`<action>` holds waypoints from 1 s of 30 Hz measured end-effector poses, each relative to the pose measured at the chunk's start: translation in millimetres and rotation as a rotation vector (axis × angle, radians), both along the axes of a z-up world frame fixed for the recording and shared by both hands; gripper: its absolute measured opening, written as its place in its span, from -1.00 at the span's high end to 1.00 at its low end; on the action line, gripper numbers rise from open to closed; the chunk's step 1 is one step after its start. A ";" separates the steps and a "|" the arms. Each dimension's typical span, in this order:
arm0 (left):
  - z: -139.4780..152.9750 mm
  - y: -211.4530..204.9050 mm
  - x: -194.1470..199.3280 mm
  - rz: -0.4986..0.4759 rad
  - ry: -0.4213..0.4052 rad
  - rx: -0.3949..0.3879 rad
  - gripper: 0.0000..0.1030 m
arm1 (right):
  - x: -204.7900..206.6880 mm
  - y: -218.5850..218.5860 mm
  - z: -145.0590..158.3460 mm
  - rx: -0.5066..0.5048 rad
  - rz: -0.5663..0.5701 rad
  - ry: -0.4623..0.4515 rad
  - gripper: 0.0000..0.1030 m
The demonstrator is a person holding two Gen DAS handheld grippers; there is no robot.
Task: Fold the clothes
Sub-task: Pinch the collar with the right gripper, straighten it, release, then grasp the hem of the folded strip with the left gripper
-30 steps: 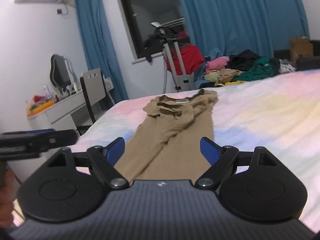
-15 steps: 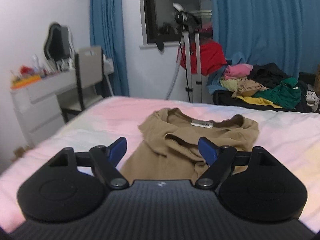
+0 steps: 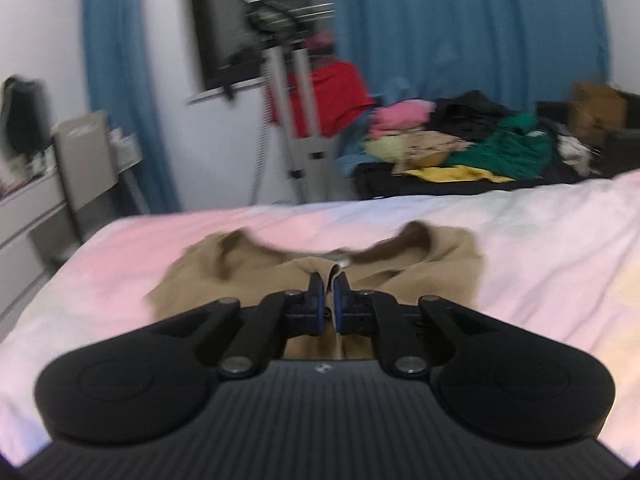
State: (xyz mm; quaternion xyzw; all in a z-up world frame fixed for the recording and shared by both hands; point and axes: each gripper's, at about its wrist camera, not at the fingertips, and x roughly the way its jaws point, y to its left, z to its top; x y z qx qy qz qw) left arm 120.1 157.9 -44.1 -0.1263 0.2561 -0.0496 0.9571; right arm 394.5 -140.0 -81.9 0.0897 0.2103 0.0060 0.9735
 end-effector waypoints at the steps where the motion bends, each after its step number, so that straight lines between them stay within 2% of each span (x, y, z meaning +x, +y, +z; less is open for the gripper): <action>1: -0.2 -1.8 -0.1 -0.003 -0.001 0.006 -0.57 | 5.5 -8.4 -0.9 0.011 -0.029 0.003 0.85; 5: -3.3 -8.5 2.5 -0.002 0.001 0.043 -0.57 | 25.6 -34.9 -14.9 0.066 -0.112 0.067 0.85; 10: -9.6 -14.4 12.3 0.008 0.017 0.076 -0.57 | 16.7 -42.5 -19.5 0.126 -0.073 0.065 0.77; 11: -10.2 -15.0 14.2 0.010 0.019 0.083 -0.57 | 12.8 -43.0 -16.3 0.141 -0.061 0.077 0.63; 12: -10.0 -15.2 15.6 0.014 0.017 0.087 -0.58 | 8.2 -43.5 -12.4 0.155 -0.044 0.089 0.23; 13: -9.6 -15.3 16.6 0.020 0.014 0.090 -0.58 | 0.9 -43.9 -7.1 0.169 -0.019 0.092 -0.01; 14: -9.3 -15.5 16.7 0.025 0.013 0.093 -0.57 | -9.6 -44.0 0.0 0.182 0.006 0.076 -0.41; 15: -9.0 -15.7 16.3 0.028 0.013 0.096 -0.58 | -23.8 -43.9 8.5 0.188 0.031 0.053 -0.54; 20: -4.5 -20.4 7.7 0.014 0.004 0.123 -0.58 | -107.4 -42.5 53.9 0.173 0.141 -0.018 -0.51; 24: -0.4 -32.1 -7.6 -0.017 0.000 0.186 -0.57 | -191.7 -44.8 84.0 0.158 0.194 -0.056 -0.52; 30: -1.3 -45.8 -27.8 -0.064 0.053 0.227 -0.57 | -316.0 -61.7 92.4 0.234 0.179 -0.052 -0.53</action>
